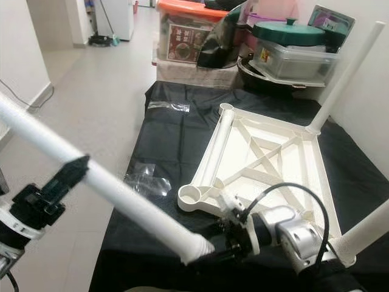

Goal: Building children table

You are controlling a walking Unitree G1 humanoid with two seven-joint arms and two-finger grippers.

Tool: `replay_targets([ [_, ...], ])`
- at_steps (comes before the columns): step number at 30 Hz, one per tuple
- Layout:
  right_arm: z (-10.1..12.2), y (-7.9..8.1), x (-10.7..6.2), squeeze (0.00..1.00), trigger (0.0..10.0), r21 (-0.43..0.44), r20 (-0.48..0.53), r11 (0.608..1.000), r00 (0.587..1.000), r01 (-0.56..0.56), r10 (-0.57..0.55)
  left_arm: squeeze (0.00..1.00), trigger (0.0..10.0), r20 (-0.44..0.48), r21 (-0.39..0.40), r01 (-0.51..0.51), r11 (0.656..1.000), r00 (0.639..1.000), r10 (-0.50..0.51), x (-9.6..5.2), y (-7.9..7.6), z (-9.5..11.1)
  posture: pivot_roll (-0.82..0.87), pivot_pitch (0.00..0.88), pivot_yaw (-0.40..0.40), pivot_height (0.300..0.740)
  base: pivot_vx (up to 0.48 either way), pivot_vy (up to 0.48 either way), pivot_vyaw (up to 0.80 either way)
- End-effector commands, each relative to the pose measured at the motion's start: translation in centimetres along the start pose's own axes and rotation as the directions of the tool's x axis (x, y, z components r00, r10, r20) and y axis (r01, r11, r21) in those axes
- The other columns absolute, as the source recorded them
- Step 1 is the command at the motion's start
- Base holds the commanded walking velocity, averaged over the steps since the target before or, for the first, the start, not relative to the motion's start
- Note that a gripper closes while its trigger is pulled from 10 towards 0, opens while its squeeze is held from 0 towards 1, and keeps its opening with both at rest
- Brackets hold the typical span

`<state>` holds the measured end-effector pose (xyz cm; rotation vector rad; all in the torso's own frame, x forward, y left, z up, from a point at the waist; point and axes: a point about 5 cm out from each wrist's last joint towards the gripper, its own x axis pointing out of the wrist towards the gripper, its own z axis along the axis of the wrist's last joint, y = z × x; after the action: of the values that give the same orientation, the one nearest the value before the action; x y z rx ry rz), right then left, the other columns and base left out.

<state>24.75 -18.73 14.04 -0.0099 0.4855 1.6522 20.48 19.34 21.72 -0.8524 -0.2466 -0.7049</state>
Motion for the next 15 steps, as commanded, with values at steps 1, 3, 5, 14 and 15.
replay_targets([
  [1,-0.13,0.51,-0.14,0.00,10.0,-0.029,-0.035,0.999,0.999,-0.029,0.028,0.00,10.0,0.041,-0.035,0.017,0.999,0.999,-0.016,-0.02,-0.04,0.59,0.07,0.033,-0.095,0.740,0.000,0.000,0.00],
  [3,-0.19,0.61,-0.19,0.00,10.0,-0.028,-0.034,0.999,0.999,-0.034,0.033,0.00,10.0,0.046,-0.040,0.020,0.999,0.999,-0.018,-0.02,-0.02,0.70,0.07,0.033,-0.095,0.740,0.000,0.000,0.00],
  [5,-0.27,0.64,-0.24,0.00,10.0,-0.028,-0.039,0.999,0.999,-0.035,0.034,0.00,10.0,0.046,-0.044,0.025,0.999,0.999,-0.023,-0.01,-0.03,0.73,0.07,0.029,-0.097,0.740,0.000,0.000,0.00],
  [14,-0.34,0.62,-0.24,0.00,10.0,-0.033,-0.041,0.999,0.998,-0.040,0.039,0.00,0.0,0.038,-0.060,0.032,0.998,0.999,-0.030,-0.01,-0.03,0.67,0.07,0.024,-0.095,0.740,0.000,0.000,0.00],
  [15,-0.31,0.54,-0.14,0.00,10.0,-0.038,-0.039,0.998,0.998,-0.043,0.042,0.00,0.0,0.044,-0.066,0.035,0.997,0.999,-0.032,-0.03,0.03,0.73,0.07,0.019,-0.095,0.740,0.000,0.000,0.00],
])
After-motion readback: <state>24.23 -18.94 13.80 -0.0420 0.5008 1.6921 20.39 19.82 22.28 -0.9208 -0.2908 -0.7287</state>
